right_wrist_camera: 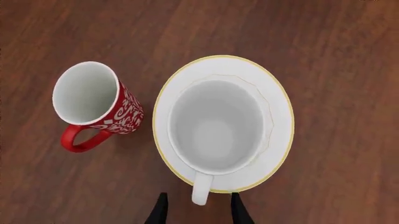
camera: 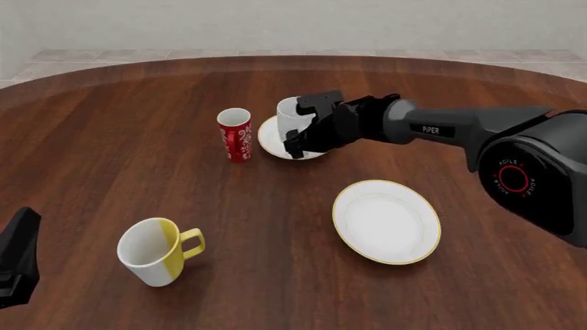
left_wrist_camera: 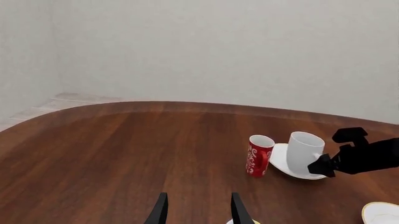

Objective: Put the white mug on the left plate.

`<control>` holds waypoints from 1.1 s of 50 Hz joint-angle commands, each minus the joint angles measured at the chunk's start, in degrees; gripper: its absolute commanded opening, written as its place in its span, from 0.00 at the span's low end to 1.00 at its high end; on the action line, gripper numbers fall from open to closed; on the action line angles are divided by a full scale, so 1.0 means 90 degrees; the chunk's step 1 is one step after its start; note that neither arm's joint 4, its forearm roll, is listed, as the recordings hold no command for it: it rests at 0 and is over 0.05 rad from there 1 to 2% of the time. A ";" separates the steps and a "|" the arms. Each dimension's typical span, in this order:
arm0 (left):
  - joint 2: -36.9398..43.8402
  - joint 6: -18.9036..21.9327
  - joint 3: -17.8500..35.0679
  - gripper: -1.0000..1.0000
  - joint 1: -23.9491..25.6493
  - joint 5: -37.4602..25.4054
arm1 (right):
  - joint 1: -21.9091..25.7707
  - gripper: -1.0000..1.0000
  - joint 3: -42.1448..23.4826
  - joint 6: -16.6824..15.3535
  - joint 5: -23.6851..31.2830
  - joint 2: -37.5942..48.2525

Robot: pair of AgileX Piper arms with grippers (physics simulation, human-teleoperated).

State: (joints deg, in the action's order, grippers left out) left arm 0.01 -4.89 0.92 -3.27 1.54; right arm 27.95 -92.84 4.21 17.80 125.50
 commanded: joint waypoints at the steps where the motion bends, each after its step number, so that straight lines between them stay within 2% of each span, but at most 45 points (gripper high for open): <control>1: 0.0000 0.0008 0.0008 1.00 0.0010 0.0008 | -0.0018 1.00 0.0129 -0.0039 0.0003 -0.0159; 55: 0.0000 0.0026 -0.0008 1.00 0.0087 0.0016 | -0.0201 1.00 0.0181 -0.0411 0.0503 -0.0962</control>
State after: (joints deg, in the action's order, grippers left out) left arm 0.01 -4.69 0.86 -2.59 1.63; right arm 26.15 -91.64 1.06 21.73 118.36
